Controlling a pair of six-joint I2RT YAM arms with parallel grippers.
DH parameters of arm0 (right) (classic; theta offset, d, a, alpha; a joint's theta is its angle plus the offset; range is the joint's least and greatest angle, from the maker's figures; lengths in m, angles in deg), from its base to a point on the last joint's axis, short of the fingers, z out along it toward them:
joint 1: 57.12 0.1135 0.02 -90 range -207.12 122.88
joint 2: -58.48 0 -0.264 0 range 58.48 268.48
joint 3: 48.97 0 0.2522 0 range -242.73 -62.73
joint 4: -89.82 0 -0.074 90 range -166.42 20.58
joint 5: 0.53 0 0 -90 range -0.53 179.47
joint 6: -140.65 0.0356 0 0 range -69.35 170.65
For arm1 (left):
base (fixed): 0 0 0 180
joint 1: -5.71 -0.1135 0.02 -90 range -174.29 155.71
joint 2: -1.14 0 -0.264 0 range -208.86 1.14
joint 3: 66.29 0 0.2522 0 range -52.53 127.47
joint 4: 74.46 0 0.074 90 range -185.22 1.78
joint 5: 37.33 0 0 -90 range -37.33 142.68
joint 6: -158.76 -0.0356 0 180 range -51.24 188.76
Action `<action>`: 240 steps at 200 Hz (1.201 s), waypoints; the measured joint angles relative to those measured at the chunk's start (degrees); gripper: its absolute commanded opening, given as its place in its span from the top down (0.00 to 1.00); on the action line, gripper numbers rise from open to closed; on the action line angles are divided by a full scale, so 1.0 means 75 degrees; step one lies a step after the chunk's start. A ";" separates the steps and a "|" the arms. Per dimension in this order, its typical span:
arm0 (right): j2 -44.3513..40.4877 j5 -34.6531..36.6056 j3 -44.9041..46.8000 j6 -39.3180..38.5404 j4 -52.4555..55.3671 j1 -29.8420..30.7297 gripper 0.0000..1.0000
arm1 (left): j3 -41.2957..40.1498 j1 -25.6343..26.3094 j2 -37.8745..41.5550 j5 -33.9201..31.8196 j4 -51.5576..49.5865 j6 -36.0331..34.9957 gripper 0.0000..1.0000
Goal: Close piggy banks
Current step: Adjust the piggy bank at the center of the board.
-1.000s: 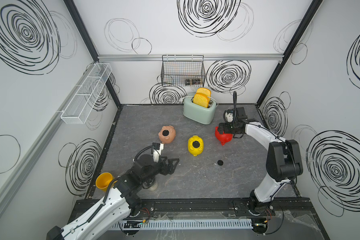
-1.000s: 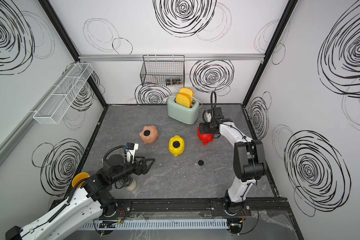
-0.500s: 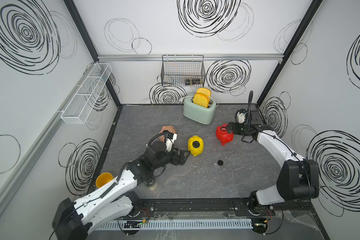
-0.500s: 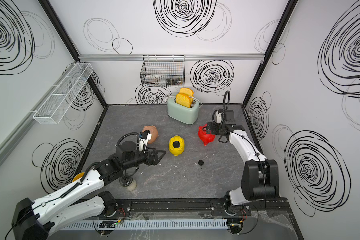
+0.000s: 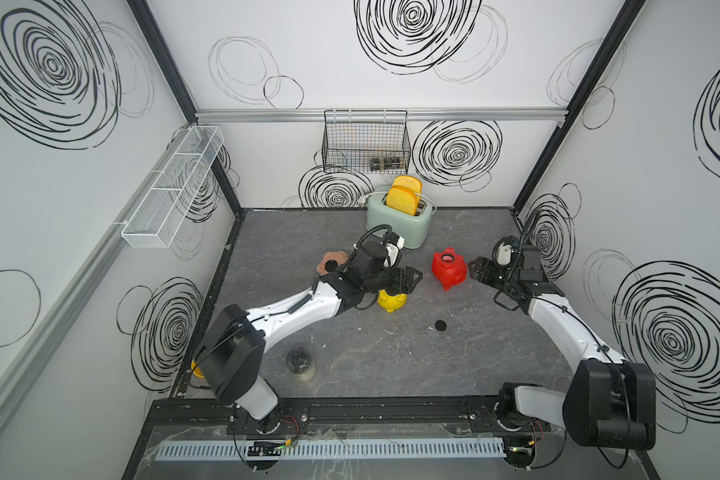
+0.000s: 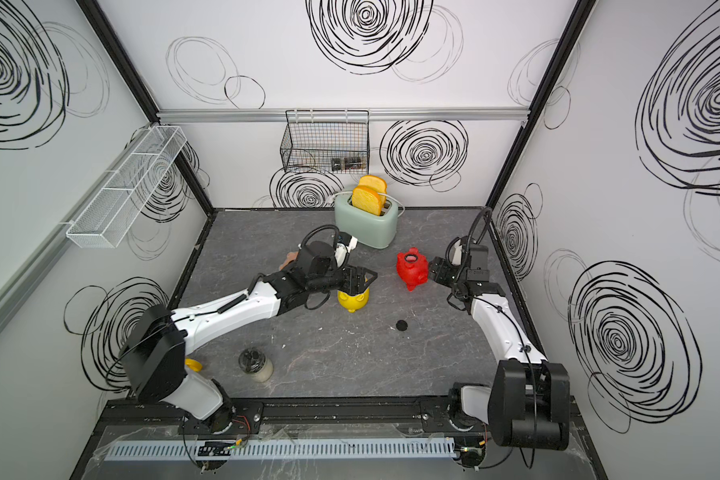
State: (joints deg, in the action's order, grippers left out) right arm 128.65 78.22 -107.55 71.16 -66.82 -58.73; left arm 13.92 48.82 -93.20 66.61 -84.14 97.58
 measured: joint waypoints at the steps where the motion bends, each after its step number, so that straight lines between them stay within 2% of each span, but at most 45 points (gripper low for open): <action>1: -0.0012 0.0003 0.0003 0.0009 -0.0020 -0.0003 0.21 | 0.0038 -0.0003 -0.0070 0.0006 0.0017 0.0003 0.24; 79: -0.0064 0.0017 0.0542 0.0562 -0.0551 -0.0009 0.26 | 0.2396 -0.0073 -0.2710 0.0160 0.0099 0.0061 0.24; 124: 0.0157 0.0035 0.0551 0.0676 -0.0580 -0.0009 0.27 | 0.3701 -0.0105 -0.3879 -0.0187 -0.0029 0.0073 0.25; 201: 0.0364 0.0029 0.0586 0.0699 -0.0586 -0.0009 0.28 | 0.5727 -0.0230 -0.5435 -0.0256 -0.0493 0.0108 0.26; 240: 0.0580 0.0023 0.0612 0.0702 -0.0618 -0.0006 0.30 | 0.6467 -0.0265 -0.6027 -0.0233 -0.0796 0.0160 0.31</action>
State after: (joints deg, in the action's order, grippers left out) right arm 133.00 78.40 -102.96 76.43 -71.45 -58.77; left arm 62.42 46.83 -138.40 64.86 -90.11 98.78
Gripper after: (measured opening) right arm 0.703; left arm 0.698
